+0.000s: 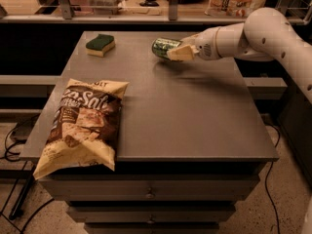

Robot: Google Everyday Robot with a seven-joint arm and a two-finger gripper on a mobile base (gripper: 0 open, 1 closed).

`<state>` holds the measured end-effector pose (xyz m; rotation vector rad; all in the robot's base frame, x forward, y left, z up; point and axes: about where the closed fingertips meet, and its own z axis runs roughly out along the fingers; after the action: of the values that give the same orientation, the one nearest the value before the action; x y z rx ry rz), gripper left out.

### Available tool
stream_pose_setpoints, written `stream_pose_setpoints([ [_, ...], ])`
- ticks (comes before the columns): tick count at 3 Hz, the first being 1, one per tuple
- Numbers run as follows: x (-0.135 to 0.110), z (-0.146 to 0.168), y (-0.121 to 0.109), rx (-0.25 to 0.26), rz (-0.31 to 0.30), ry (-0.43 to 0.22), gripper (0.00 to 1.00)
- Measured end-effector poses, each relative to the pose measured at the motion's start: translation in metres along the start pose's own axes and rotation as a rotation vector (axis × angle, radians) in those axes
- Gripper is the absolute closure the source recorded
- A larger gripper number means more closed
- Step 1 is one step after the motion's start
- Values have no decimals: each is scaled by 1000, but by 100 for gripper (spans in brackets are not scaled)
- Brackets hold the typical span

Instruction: Move green can near sponge

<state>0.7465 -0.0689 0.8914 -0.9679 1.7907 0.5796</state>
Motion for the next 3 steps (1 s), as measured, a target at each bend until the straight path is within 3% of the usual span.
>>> stream_pose_setpoints([
  [2,-3,17,2,-10,7,-33,100],
  [3,-24,64,17,-117,-9,-115,100],
])
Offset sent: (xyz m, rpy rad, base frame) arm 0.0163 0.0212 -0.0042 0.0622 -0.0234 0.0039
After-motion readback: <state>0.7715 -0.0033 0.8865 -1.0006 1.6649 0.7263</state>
